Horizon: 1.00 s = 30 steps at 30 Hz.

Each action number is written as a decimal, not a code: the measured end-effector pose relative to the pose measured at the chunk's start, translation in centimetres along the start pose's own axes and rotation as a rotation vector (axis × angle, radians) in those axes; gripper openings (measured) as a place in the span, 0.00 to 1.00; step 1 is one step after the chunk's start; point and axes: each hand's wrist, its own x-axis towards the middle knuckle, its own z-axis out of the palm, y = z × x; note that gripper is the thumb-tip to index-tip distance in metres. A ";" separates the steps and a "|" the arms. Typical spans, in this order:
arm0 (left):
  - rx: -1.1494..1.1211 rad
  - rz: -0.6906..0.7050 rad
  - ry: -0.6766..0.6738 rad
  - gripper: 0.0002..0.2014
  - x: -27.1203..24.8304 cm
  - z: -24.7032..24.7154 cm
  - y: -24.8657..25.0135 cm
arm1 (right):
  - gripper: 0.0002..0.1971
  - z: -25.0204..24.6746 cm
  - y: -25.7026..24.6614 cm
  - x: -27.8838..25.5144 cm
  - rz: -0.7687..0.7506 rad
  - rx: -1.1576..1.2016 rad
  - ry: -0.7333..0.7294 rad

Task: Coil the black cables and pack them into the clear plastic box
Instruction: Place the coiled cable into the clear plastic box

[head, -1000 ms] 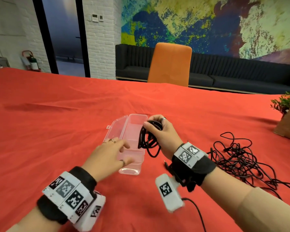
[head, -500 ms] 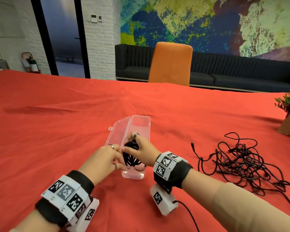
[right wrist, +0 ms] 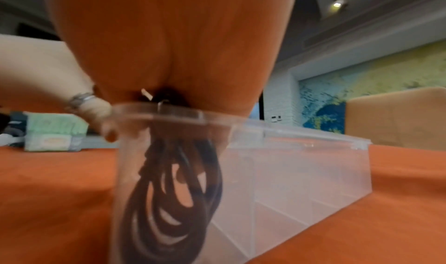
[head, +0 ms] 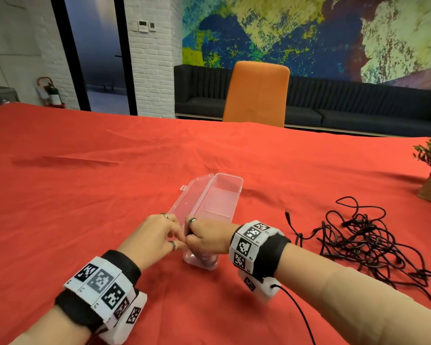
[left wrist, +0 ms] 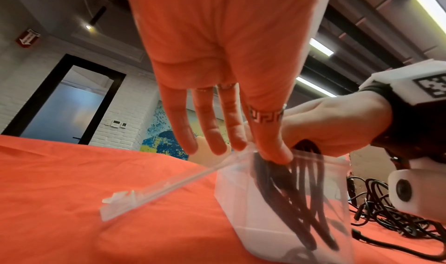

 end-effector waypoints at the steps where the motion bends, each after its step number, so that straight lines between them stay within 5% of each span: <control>1: -0.003 0.003 0.001 0.02 0.0 0.0 0.0 | 0.15 0.1 -0.1 -0.4 0.013 0.023 -0.006; 7: -0.074 -0.010 -0.016 0.13 0.1 -0.2 0.0 | 0.19 0.5 0.9 -1.3 0.032 0.139 0.061; 13: -0.070 -0.031 -0.024 0.17 0.2 -0.2 -0.1 | 0.27 1.8 2.2 -2.8 -0.038 -0.044 0.145; 16: -0.102 -0.030 -0.008 0.18 0.2 -0.2 -0.3 | 0.23 2.1 1.8 -3.6 -0.050 -0.160 0.166; 25: -0.096 -0.025 -0.036 0.14 0.1 -0.5 -0.2 | 0.18 1.2 1.6 -1.3 -0.039 -0.194 0.142; 30: -0.030 -0.019 -0.052 0.03 0.2 -0.6 -0.4 | 0.18 0.0 1.3 -0.3 -0.049 -0.235 0.062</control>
